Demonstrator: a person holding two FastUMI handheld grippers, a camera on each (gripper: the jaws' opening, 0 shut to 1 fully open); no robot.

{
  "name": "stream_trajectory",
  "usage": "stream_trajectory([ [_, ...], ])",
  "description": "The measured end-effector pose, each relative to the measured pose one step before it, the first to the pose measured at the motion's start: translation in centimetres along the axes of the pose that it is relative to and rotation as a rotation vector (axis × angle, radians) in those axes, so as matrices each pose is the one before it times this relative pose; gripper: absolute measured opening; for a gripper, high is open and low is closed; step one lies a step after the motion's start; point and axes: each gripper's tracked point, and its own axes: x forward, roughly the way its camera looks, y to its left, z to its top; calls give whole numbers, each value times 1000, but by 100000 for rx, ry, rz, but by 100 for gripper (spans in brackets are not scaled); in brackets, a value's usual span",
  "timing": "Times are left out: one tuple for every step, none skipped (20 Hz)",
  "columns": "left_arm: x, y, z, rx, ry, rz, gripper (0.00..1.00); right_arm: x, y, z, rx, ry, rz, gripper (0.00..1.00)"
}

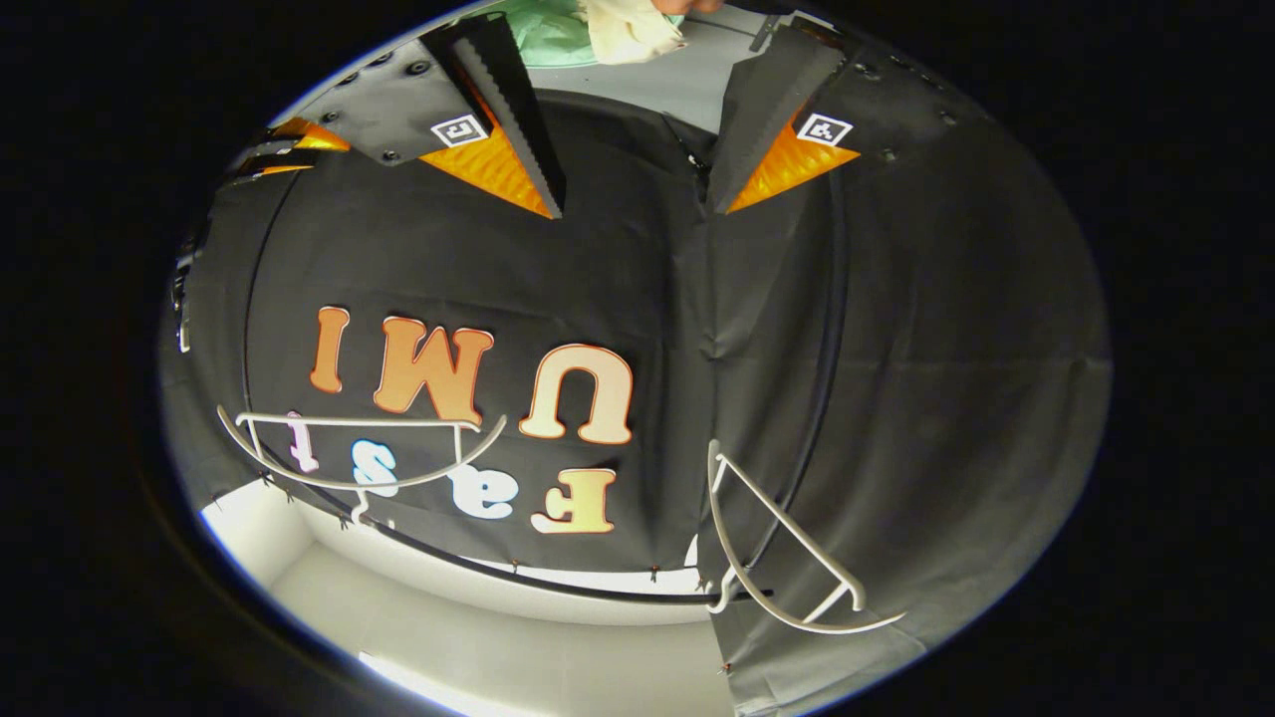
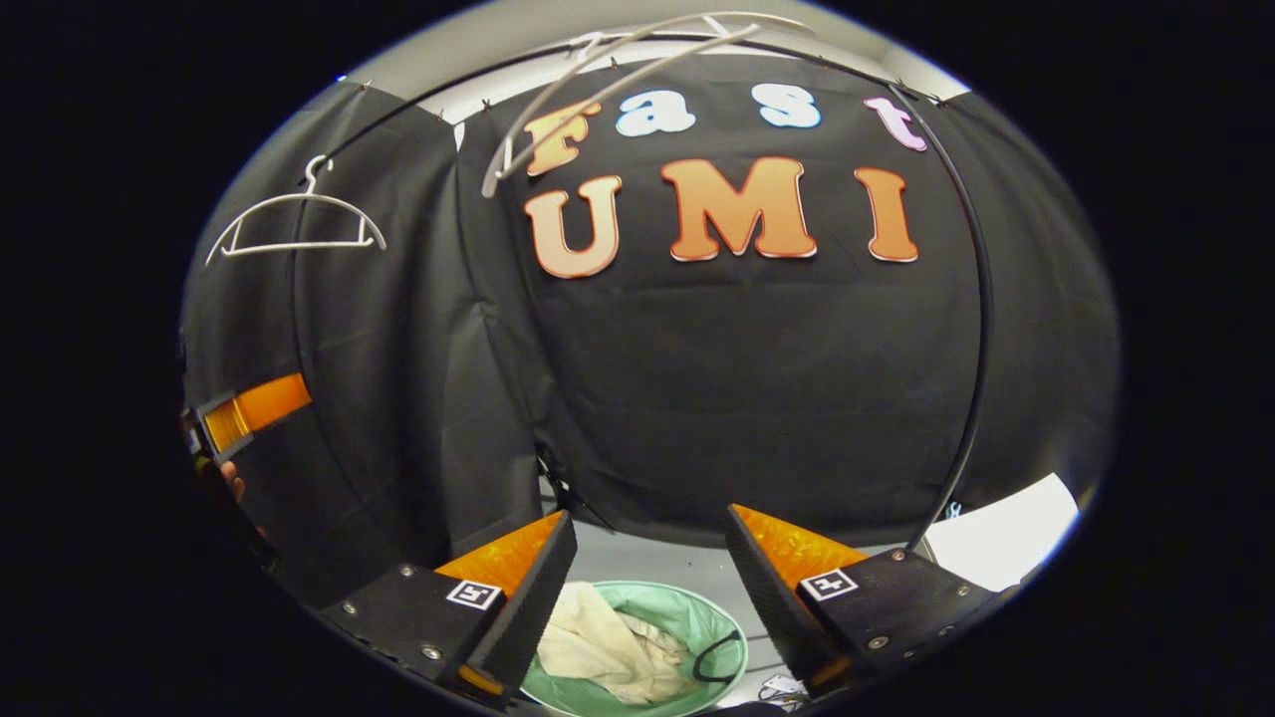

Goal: Grasp the clothes on the hanger with both hands and then place them into the laundry hamper below.

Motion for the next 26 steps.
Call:
stream_trajectory([
  [-33, 241, 285, -1019, -590, 227, 93, -465, 478, 1451, 898, -2836, 356, 93],
  [-97, 168, 382, -611, -624, -386, 93, -417, 326, 1165, -384, -2609, 475, 93],
  [-118, 198, 322, -98, -359, 223, 93, -479, 148, 838, -1276, -2079, 245, 93],
  [-115, 501, 306, 616, -451, 712, 93, -388, 17, 636, -1658, -1585, -32, 93],
  [-136, 220, 405, 1057, -711, 661, 92, -880, 189, 930, -1348, -957, 41, 93],
  [-206, 305, 423, 1172, -1191, 830, 92, -598, -111, 658, -1500, -1011, -532, 93],
  [-157, 221, 393, 944, -1417, 708, 92, -313, -36, 863, -1728, -1941, -508, 100],
  [-43, 105, 486, 349, -1151, 444, 93, -193, -18, 1021, -1353, -2533, 23, 100],
  [-22, -91, 229, -236, -692, 124, 93, -271, 276, 888, -886, -2274, 342, 93],
  [122, -101, 57, -320, -258, 83, 93, -190, 298, 563, -480, -1080, 431, 93],
  [102, -172, -83, -365, 103, -198, 93, -80, 191, 175, -180, -548, 636, 93],
  [-22, -213, -155, -586, 311, -534, 93, -273, -19, 58, 963, -760, -561, 100],
  [-34, -227, -59, -863, 124, -615, 93, -534, -525, 134, 1427, -969, -1324, 100],
  [51, -69, -11, -690, -97, -600, 93, -353, -271, 159, 853, -1442, -1993, 93],
  [55, -63, 102, -3, -157, -365, 93, -263, -304, 180, 196, -1563, -1751, 93],
  [-70, 78, 81, 878, -21, -31, 93, -308, 132, 463, -107, -1542, 243, 93],
  [-31, 117, 33, 1503, 171, 211, 97, -422, 602, 454, -388, -1412, 2327, 93],
  [-156, 271, -13, 1054, 100, 295, 93, -207, 648, 96, -498, -53, 1828, 93],
  [-88, -51, 106, -164, 38, -202, 97, -165, -330, -150, -1441, 556, 419, 93],
  [21, -198, 58, -1055, -140, -527, 97, -28, 48, 38, -2464, -150, -451, 93],
  [9, -94, 10, -1330, -91, -239, 93, 144, 193, 49, -2626, -327, -436, 93],
  [102, -104, -220, -1114, 156, -330, 97, -229, 274, 76, -1938, -566, 421, 93],
  [-55, -127, -92, -218, 509, -438, 93, -61, 517, 60, -1001, -420, 991, 93],
  [-37, 2, -150, 371, 314, -125, 93, -29, 281, 36, -8, -649, 558, 93],
  [-150, -19, 57, 403, -54, 83, 93, 36, 9, 271, 684, -632, 439, 93],
  [60, -94, 13, 136, -122, -142, 97, 44, -21, 30, 1293, -149, 281, 93],
])
